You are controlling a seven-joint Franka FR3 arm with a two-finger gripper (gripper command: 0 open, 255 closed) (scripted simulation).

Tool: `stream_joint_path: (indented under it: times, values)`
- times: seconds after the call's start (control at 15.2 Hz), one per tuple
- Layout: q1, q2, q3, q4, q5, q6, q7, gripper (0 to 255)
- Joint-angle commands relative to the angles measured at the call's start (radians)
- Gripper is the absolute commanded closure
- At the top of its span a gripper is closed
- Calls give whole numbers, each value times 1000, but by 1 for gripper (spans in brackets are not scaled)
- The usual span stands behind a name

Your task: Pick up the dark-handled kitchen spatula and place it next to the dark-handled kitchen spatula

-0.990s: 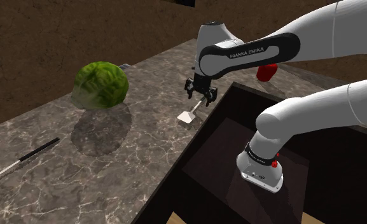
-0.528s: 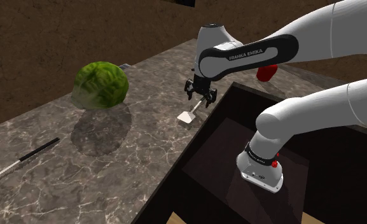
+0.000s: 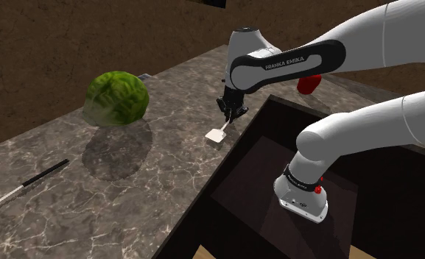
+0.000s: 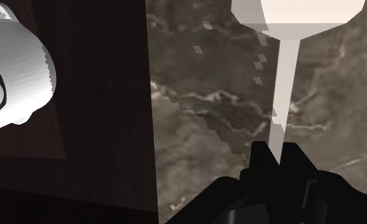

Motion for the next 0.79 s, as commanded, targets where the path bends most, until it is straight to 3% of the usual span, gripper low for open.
stream_joint_path:
  times: [0.0, 0.73]
  values:
    - [0, 0, 0, 0, 0, 0, 0, 255]
    - [-3, -55, -40, 88, -24, -143, -6, 255]
